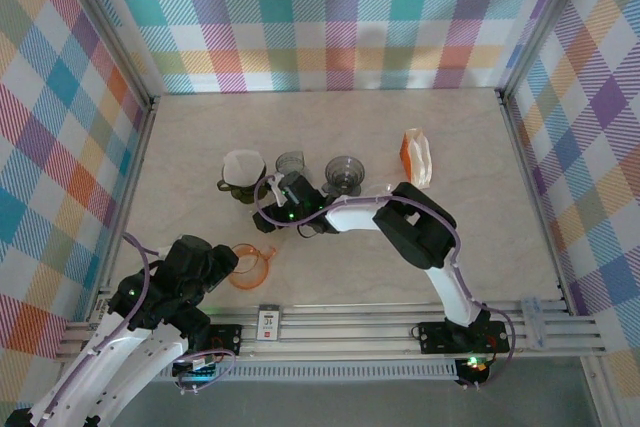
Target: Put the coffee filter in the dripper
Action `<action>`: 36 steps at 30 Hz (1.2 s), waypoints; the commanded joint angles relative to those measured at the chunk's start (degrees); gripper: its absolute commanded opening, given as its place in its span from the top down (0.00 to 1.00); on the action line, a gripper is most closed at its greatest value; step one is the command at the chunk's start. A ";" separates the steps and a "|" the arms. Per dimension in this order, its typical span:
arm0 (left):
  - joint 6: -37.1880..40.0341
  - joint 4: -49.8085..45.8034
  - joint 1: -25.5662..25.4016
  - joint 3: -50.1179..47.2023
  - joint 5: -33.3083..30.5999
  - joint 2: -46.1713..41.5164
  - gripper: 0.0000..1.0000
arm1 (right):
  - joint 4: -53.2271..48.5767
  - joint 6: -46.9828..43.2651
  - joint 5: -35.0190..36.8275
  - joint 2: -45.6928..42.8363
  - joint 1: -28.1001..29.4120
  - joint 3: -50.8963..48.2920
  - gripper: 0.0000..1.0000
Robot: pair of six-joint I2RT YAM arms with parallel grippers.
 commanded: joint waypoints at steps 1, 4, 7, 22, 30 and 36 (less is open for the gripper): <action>-0.50 -0.73 0.28 -0.98 -0.13 -0.24 0.14 | 0.08 1.65 -0.52 -5.39 0.19 -4.68 0.20; -0.11 0.73 0.29 -1.12 -0.26 0.40 0.14 | 0.75 2.38 -0.53 -9.67 0.67 -8.65 0.20; 0.66 2.25 0.28 -0.94 -0.95 1.96 0.14 | 1.88 4.00 -0.44 -15.38 1.15 -14.54 0.19; 6.92 16.65 0.90 -2.98 1.94 19.76 0.47 | -12.07 8.17 7.44 -50.30 1.70 -36.88 0.18; 9.62 21.70 -2.29 0.29 5.87 27.81 0.70 | -29.23 8.46 18.89 -64.64 -1.14 -37.67 0.17; 6.32 27.92 -10.24 3.26 4.88 35.03 0.73 | -35.00 9.00 19.26 -69.55 -6.79 -38.72 0.17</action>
